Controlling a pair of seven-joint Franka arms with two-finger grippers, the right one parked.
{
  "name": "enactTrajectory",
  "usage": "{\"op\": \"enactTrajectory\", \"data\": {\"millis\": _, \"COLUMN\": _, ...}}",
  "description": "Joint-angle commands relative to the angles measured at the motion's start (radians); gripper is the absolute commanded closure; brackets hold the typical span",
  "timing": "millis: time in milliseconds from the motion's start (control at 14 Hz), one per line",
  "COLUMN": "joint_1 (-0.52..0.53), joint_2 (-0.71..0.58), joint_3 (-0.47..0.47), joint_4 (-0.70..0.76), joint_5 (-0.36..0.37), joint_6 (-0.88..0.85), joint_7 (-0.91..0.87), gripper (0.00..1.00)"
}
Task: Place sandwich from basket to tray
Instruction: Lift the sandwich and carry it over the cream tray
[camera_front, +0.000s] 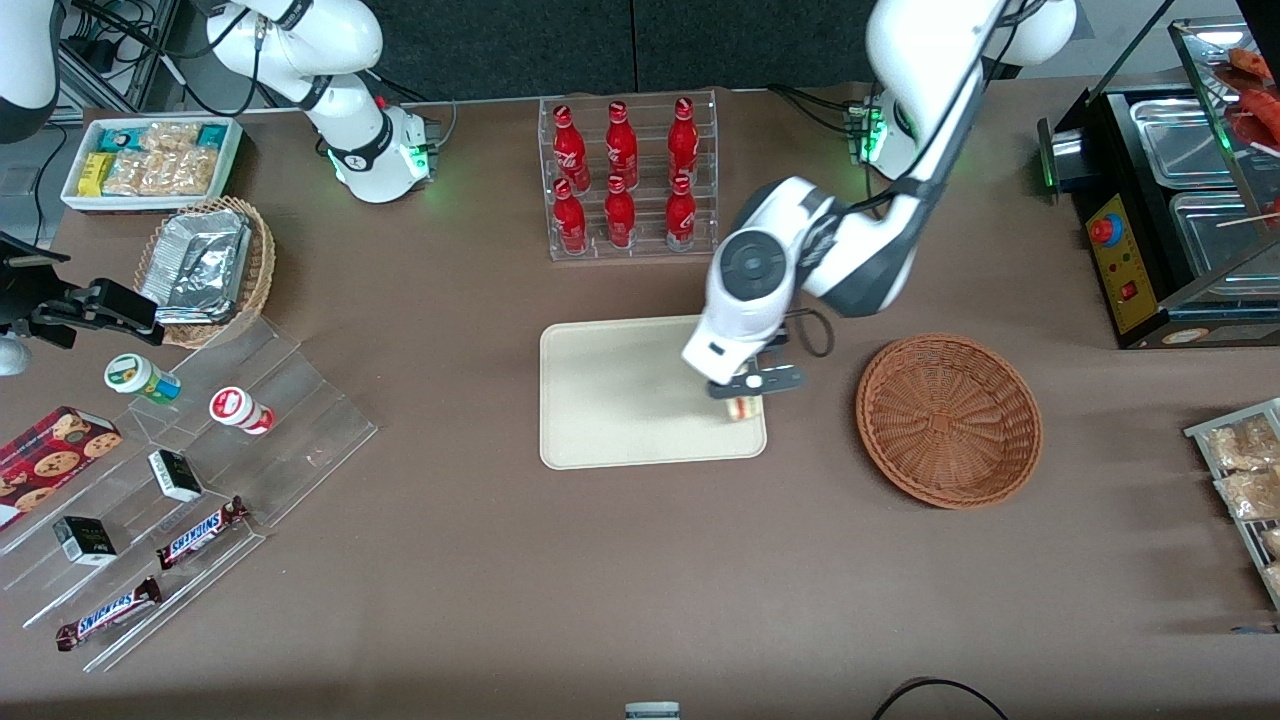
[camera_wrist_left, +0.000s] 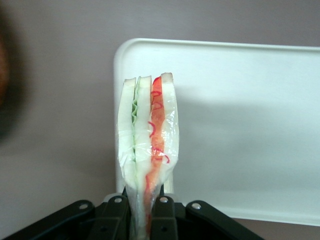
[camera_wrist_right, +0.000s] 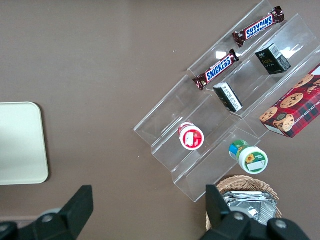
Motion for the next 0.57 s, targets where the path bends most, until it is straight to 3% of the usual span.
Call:
{"op": "enactTrajectory", "data": {"millis": 0, "joint_1": -0.026, "joint_2": 0.089, "joint_3": -0.005, "joint_4": 0.093, "joint_5": -0.016, "joint_6": 0.045, "joint_7": 0.022, "gripper": 1.0}}
{"op": "enactTrajectory", "data": {"millis": 500, "joint_1": -0.076, "joint_2": 0.155, "joint_3": -0.027, "joint_4": 0.088, "joint_5": -0.015, "joint_6": 0.185, "joint_7": 0.024, "gripper": 1.0}}
